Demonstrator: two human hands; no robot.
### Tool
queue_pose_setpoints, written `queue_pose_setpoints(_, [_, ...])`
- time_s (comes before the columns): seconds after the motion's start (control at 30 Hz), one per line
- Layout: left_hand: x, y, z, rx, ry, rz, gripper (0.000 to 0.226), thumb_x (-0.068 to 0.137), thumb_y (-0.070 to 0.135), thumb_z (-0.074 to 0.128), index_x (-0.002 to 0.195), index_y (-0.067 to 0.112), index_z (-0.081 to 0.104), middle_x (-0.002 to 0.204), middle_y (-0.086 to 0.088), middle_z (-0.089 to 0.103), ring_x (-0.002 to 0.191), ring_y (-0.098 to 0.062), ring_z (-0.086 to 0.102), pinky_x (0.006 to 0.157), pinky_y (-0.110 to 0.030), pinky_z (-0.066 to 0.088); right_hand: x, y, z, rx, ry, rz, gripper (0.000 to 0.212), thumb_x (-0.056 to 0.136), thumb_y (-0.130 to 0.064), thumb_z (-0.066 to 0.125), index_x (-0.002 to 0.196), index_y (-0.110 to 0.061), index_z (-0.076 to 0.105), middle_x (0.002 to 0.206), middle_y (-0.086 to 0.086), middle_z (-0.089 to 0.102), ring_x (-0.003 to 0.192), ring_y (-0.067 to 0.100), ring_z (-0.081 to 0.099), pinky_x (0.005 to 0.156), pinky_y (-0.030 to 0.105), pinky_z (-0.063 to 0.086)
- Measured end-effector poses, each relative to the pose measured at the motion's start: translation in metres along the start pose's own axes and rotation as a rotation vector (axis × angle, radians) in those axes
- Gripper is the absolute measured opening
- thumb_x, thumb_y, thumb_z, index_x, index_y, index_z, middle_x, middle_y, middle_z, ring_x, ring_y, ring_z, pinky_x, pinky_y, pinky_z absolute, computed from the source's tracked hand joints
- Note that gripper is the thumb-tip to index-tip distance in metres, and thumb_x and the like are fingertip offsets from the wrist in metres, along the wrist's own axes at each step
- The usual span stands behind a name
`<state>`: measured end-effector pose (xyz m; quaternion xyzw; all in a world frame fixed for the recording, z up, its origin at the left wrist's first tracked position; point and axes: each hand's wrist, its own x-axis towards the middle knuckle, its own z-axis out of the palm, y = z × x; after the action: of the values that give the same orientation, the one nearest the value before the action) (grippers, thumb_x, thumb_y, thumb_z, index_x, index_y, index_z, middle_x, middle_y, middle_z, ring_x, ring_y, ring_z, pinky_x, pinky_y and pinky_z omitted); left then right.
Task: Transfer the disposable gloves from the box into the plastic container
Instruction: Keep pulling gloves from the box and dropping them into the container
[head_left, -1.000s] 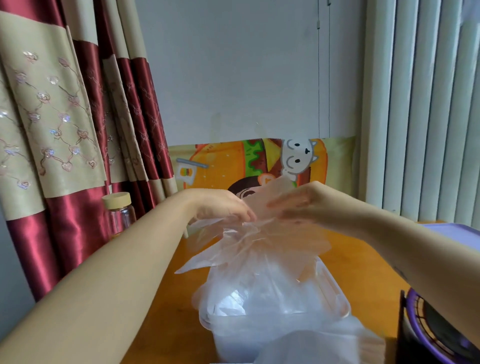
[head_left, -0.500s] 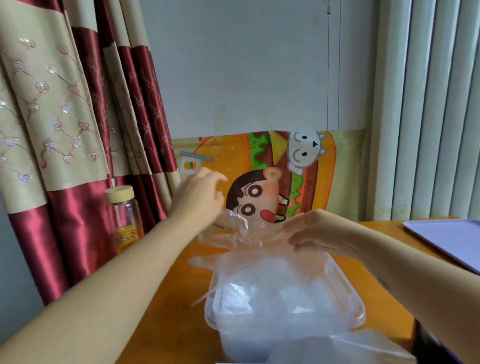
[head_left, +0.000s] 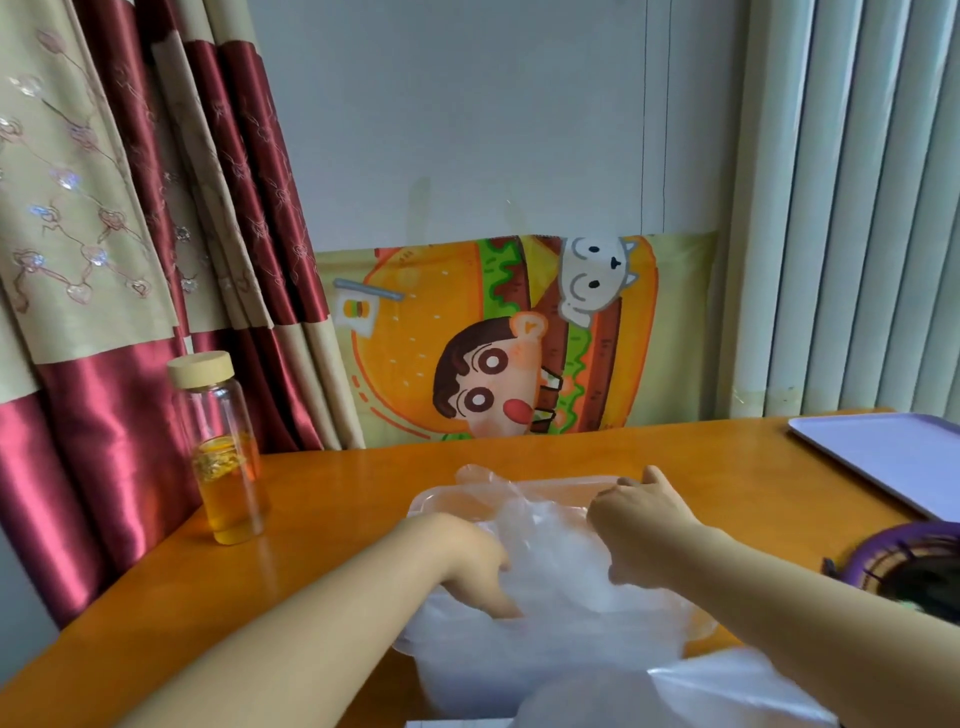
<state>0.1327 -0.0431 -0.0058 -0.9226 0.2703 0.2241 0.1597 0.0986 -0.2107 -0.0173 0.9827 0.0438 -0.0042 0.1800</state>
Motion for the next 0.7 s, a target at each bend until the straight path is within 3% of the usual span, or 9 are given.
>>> queue_pose_setpoints(0.23, [0.03, -0.001, 0.02, 0.061, -0.24, 0.013, 0.039, 0.098, 0.017, 0.041, 0.134, 0.007, 0.049, 0.139, -0.011, 0.048, 0.126, -0.032, 0.046, 0.101, -0.042, 0.038, 0.011, -0.009, 0.01, -0.236, -0.181, -0.055, 0.055, 0.081, -0.044, 0.069, 0.128, -0.018, 0.055, 0.137, 0.006, 0.049, 0.137, 0.031, 0.025, 0.113, 0.054, 0.005])
queue_pose_setpoints(0.4, [0.013, -0.001, 0.012, -0.019, -0.167, 0.004, 0.044, 0.1, 0.034, 0.04, 0.136, 0.01, 0.05, 0.14, -0.01, 0.05, 0.125, -0.03, 0.048, 0.098, -0.039, 0.039, 0.004, -0.003, -0.002, -0.19, -0.179, -0.053, 0.065, 0.077, -0.057, 0.066, 0.13, -0.021, 0.054, 0.139, 0.006, 0.041, 0.135, 0.03, 0.023, 0.111, 0.055, 0.009])
queue_pose_setpoints(0.5, [-0.017, -0.004, -0.002, -0.1, -0.044, 0.011, 0.052, 0.1, 0.047, 0.038, 0.139, 0.014, 0.048, 0.143, -0.004, 0.048, 0.129, -0.024, 0.045, 0.106, -0.037, 0.036, -0.012, 0.007, -0.023, -0.049, -0.05, -0.049, 0.058, 0.077, -0.061, 0.062, 0.125, -0.027, 0.059, 0.128, 0.001, 0.045, 0.125, 0.025, 0.031, 0.106, 0.052, 0.019])
queue_pose_setpoints(0.6, [-0.045, -0.014, -0.012, -0.177, 0.086, 0.041, 0.044, 0.1, 0.041, 0.041, 0.136, 0.019, 0.053, 0.137, 0.003, 0.054, 0.121, -0.018, 0.052, 0.105, -0.038, 0.041, -0.032, 0.02, -0.044, 0.207, 0.094, -0.116, 0.041, 0.083, -0.054, 0.061, 0.118, -0.032, 0.063, 0.113, -0.005, 0.048, 0.116, 0.018, 0.04, 0.1, 0.039, 0.032])
queue_pose_setpoints(0.67, [-0.065, -0.014, -0.014, -0.275, 0.218, 0.086, 0.038, 0.1, 0.036, 0.044, 0.135, 0.023, 0.054, 0.135, 0.01, 0.055, 0.118, -0.011, 0.054, 0.103, -0.032, 0.042, -0.053, 0.025, -0.058, 0.42, 0.082, -0.214, 0.032, 0.087, -0.046, 0.06, 0.114, -0.029, 0.066, 0.106, -0.01, 0.057, 0.102, 0.009, 0.053, 0.08, 0.015, 0.04])
queue_pose_setpoints(0.7, [-0.073, -0.013, -0.014, -0.332, 0.284, 0.12, 0.037, 0.1, 0.035, 0.046, 0.134, 0.025, 0.054, 0.133, 0.014, 0.055, 0.115, -0.006, 0.054, 0.102, -0.026, 0.042, -0.062, 0.026, -0.065, 0.51, 0.06, -0.251, 0.031, 0.088, -0.045, 0.059, 0.112, -0.027, 0.067, 0.103, -0.013, 0.061, 0.092, 0.003, 0.057, 0.069, 0.009, 0.04])
